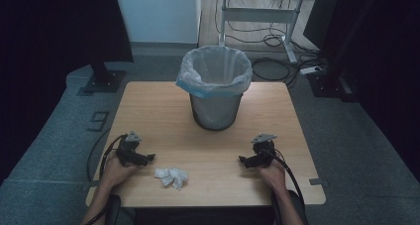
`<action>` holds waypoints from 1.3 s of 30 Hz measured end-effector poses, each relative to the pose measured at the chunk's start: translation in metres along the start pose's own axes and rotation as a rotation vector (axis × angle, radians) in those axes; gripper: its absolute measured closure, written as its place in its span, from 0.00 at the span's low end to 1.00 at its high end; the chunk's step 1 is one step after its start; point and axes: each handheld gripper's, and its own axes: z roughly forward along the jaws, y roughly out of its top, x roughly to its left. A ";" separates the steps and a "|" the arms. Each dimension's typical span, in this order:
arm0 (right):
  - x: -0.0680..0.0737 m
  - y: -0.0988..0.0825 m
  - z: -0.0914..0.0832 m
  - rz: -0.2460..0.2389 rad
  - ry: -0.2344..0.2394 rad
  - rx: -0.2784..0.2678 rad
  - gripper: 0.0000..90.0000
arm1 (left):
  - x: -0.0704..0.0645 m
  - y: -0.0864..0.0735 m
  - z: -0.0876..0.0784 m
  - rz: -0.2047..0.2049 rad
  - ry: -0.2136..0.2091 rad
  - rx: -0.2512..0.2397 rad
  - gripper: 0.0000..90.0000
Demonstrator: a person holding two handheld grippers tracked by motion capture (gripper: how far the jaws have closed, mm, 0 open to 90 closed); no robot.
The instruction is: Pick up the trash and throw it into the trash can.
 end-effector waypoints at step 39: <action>0.005 -0.003 -0.003 0.009 -0.010 -0.001 0.00 | -0.016 -0.002 -0.022 0.021 -0.082 0.002 0.01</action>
